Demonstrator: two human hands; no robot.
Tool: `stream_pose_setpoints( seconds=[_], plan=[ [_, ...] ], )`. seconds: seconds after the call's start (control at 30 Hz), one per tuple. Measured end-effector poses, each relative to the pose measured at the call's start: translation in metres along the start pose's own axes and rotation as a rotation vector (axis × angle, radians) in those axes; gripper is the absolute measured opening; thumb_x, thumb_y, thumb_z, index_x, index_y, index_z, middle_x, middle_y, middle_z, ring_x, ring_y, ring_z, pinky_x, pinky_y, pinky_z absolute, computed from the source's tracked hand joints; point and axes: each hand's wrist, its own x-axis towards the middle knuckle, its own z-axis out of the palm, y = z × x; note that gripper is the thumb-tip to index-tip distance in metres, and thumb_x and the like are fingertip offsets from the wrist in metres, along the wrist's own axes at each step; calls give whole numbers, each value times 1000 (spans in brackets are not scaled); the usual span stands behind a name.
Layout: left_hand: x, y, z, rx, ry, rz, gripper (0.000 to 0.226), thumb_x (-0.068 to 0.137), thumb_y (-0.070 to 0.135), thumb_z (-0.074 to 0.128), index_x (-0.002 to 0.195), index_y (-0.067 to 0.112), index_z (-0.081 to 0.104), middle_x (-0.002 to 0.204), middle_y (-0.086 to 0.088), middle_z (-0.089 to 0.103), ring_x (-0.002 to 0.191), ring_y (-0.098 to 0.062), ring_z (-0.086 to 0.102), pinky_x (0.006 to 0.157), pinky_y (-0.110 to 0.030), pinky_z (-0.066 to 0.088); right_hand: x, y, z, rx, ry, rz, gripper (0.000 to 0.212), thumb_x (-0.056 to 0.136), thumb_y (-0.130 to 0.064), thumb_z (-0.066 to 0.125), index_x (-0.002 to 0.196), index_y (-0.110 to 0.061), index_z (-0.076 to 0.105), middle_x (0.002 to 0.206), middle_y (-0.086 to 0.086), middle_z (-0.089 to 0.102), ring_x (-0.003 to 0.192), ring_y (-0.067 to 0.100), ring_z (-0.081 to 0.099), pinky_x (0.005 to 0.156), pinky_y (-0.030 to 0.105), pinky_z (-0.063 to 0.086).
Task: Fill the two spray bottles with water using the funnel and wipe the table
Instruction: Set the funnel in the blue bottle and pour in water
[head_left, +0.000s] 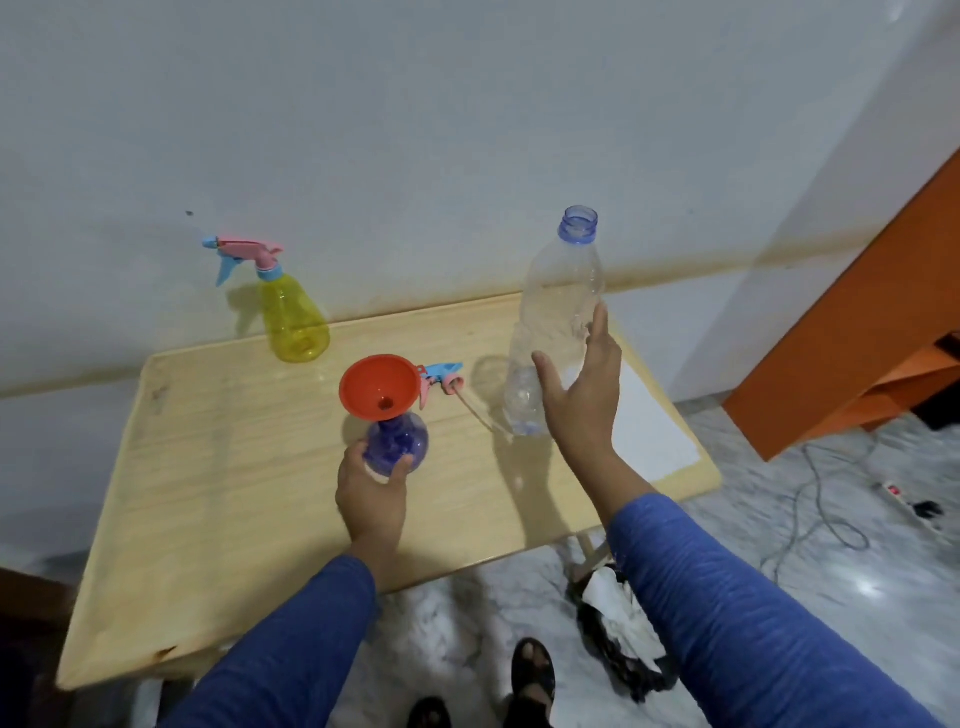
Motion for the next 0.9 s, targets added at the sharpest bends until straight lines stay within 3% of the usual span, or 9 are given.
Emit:
stream_pose_setpoints(
  seconds=[0.1,0.2,0.27,0.33,0.5,0.67,0.9],
  plan=[
    [4,-1,-7,7,-57,22,52,75,26,75,119,12,52,118,-5,59,110,-22,55,91,-33,44,-33,-7,17,6,95,-51,66,87,-20,65,143,-9,31,130,14,44,120,16,37,94,-3,21],
    [8,1,-12,-13,-119,47,54,75,24,75,123,17,51,120,-1,59,109,-19,54,90,-29,42,-54,-11,40,57,-55,-108,56,85,-17,67,136,-14,45,119,9,50,108,20,52,95,26,44],
    [10,3,-14,-14,-144,57,54,74,25,76,123,19,52,117,0,61,106,-18,56,87,-27,42,-61,-18,53,86,-198,-145,54,82,-15,69,133,-18,50,119,9,53,107,20,55,92,32,47],
    [12,4,-16,-9,-162,72,51,74,26,75,120,21,54,113,1,62,101,-17,57,84,-25,40,-64,-25,65,94,-311,-140,53,80,-14,72,130,-21,55,125,12,53,114,21,53,95,29,44],
    [14,6,-20,-17,-170,78,45,74,24,75,115,23,55,108,5,62,93,-9,54,81,-23,39,-63,-31,87,38,-434,-147,39,79,-10,72,117,-17,66,133,12,51,119,16,48,93,-2,24],
    [14,5,-20,-59,-175,83,47,73,24,76,115,25,56,103,12,58,93,-8,53,83,-22,40,-59,-37,93,51,-418,-147,22,78,-6,71,99,-12,74,124,12,59,116,24,53,96,20,36],
    [17,2,-19,-74,-158,120,52,70,20,79,117,21,56,112,7,61,98,-8,54,85,-20,40,-52,-44,95,59,-433,-92,23,86,-15,65,108,-16,71,130,14,57,123,23,51,101,23,35]
  ],
)
